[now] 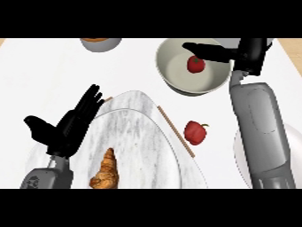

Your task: Pick the tomato from the plate and place it in the bowl

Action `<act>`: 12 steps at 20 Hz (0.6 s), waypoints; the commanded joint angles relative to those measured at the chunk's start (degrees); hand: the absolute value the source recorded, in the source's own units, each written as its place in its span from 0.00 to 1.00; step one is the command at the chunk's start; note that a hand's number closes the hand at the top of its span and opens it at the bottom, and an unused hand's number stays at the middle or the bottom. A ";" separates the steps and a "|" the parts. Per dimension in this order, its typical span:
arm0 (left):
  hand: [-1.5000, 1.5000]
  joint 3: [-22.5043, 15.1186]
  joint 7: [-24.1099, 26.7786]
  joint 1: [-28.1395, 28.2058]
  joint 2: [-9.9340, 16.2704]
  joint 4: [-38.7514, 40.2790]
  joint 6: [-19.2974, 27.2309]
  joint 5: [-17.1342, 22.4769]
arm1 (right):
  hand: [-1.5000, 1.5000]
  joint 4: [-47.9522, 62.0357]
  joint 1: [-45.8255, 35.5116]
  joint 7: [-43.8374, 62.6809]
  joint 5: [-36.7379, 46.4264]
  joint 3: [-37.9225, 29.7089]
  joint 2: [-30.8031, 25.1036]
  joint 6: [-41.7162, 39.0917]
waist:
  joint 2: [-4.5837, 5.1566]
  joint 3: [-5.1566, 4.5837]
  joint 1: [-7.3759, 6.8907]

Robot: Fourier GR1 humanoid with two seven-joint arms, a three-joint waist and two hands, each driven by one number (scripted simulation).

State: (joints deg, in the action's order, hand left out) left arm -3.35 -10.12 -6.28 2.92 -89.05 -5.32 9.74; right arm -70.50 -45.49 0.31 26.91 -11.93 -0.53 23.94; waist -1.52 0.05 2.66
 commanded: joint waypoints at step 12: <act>0.50 0.78 1.35 4.52 0.12 -1.16 0.64 -0.16 | 1.00 -45.79 52.62 -4.62 -3.98 27.83 0.53 -3.59 | -0.83 0.00 4.50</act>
State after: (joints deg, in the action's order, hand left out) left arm -2.27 -9.16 -2.94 3.29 -89.88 -4.62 9.62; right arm -107.70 -6.08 -2.66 23.16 9.26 -0.04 21.12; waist -2.31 0.02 6.35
